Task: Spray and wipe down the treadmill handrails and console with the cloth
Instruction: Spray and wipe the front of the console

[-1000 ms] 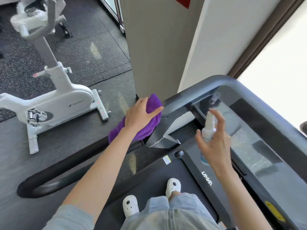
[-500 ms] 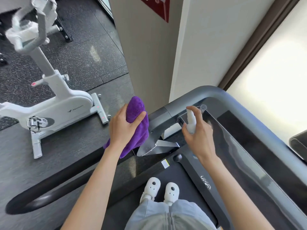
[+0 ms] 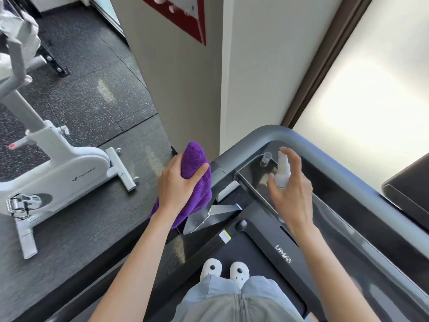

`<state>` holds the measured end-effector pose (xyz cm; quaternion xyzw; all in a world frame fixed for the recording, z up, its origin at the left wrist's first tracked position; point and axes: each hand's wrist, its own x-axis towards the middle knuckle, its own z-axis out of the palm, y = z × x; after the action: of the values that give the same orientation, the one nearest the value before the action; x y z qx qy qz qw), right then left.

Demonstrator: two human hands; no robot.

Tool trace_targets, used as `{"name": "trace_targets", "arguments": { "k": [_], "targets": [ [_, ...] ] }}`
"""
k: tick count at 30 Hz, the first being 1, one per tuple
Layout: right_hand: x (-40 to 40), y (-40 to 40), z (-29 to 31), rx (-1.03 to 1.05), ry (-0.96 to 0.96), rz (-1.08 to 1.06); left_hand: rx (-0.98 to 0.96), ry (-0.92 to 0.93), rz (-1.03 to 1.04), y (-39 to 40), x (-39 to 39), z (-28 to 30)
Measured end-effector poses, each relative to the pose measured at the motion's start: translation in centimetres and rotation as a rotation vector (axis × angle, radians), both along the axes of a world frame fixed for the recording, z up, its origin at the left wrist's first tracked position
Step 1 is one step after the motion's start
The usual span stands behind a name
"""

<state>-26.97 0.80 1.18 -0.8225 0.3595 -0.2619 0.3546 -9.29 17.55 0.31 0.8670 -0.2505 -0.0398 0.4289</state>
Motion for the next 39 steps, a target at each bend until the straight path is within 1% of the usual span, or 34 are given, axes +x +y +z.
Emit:
{"name": "trace_targets", "arguments": {
  "k": [6, 10, 12, 16, 19, 22, 25, 29, 31, 35, 37, 39],
  "targets": [
    [0.0, -2.0, 0.6, -0.035, -0.025, -0.125, 0.168, -0.135, -0.094, -2.5, 0.3, -0.4],
    [0.1, -2.5, 0.5, -0.015, -0.101, -0.223, 0.17, -0.127, -0.092, -2.7, 0.7, -0.4],
    [-0.3, -2.7, 0.5, -0.015, -0.11, -0.268, 0.171, -0.132, -0.096, -2.7, 0.8, -0.4],
    [-1.1, -2.8, 0.3, -0.011, -0.01, -0.274, 0.203, -0.138, -0.116, -2.8, 1.0, -0.6],
    [-0.6, -3.0, 0.2, 0.008, 0.01, -0.247, 0.218, -0.141, -0.121, -2.9, 1.3, -0.7],
    [1.5, -3.4, 0.0, 0.009, 0.096, -0.176, 0.223, -0.145, -0.132, -2.8, 1.5, -0.9],
    [4.2, -3.9, -0.4, -0.04, 0.199, -0.113, 0.244, -0.107, -0.165, -2.6, 1.7, -1.3],
    [6.5, -4.3, -1.5, -0.061, 0.351, -0.071, 0.174, -0.064, -0.163, -1.6, 1.8, -1.4],
    [6.9, -4.4, -1.9, -0.057, 0.383, -0.073, 0.175, -0.066, -0.173, -1.0, 1.9, -1.4],
    [6.6, -4.4, -1.9, -0.028, 0.333, -0.102, 0.202, -0.072, -0.215, -0.1, 1.7, -1.6],
    [5.7, -4.1, -1.6, -0.004, 0.253, -0.117, 0.288, -0.115, -0.292, 0.1, 1.5, -1.8],
    [4.4, -3.6, -1.1, 0.018, 0.159, -0.118, 0.371, -0.187, -0.325, 0.2, 1.3, -2.2]
  ]
}}
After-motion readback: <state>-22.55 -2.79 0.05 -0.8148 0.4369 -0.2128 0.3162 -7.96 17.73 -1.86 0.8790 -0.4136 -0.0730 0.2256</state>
